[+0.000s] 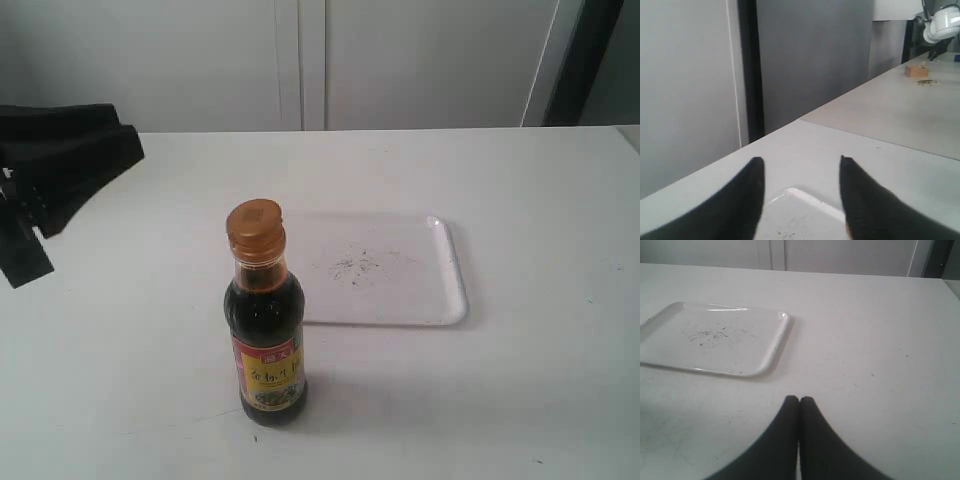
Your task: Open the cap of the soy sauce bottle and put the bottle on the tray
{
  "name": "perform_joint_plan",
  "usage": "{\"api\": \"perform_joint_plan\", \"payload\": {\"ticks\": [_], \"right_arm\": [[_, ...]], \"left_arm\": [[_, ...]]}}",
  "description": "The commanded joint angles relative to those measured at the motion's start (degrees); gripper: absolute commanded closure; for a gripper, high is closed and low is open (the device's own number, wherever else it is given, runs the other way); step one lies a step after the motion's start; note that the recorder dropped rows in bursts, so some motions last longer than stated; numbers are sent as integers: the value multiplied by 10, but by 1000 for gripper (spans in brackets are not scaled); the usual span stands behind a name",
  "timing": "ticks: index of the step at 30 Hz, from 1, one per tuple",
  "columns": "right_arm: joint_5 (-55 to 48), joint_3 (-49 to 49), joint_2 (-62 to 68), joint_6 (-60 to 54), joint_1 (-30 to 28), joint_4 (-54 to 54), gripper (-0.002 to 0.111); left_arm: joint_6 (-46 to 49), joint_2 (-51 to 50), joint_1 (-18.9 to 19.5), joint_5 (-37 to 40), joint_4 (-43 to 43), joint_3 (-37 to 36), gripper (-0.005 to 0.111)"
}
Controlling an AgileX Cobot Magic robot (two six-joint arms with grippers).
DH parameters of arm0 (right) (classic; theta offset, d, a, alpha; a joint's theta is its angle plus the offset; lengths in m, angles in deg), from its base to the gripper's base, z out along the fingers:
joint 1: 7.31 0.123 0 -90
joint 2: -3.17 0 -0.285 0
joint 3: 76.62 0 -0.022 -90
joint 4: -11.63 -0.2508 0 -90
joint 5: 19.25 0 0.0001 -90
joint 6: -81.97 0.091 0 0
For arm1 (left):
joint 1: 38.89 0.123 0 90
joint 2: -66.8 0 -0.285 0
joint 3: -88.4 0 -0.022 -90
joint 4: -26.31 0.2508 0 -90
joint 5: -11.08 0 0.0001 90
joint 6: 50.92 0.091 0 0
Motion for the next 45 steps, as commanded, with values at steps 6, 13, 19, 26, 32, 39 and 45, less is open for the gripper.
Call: {"api": "perform_joint_plan", "payload": {"ticks": [6,13,19,26,32,39,45], "right_arm": [[4,1,-4,15,0,1,108],[4,1,-4,13,0,1,108],[4,1,-4,13,0,1,108],[4,1,-4,13,0,1,108],[4,1,-4,13,0,1,108],[4,1,-4,13,0,1,108],[4,1,-4,13,0,1,108]], "left_arm": [[59,-51,-116,-16,-44,6,6],[83,-102,-159,-16,-49,34,6],[94,-150,-185,-10,-66,53,6],[123,-200,-194,-10,-66,53,6],[144,-239,-206,-12,-73,53,6],[161,-275,-206,-13,-74,53,6],[182,-310,-206,-16,-77,52,6]]}}
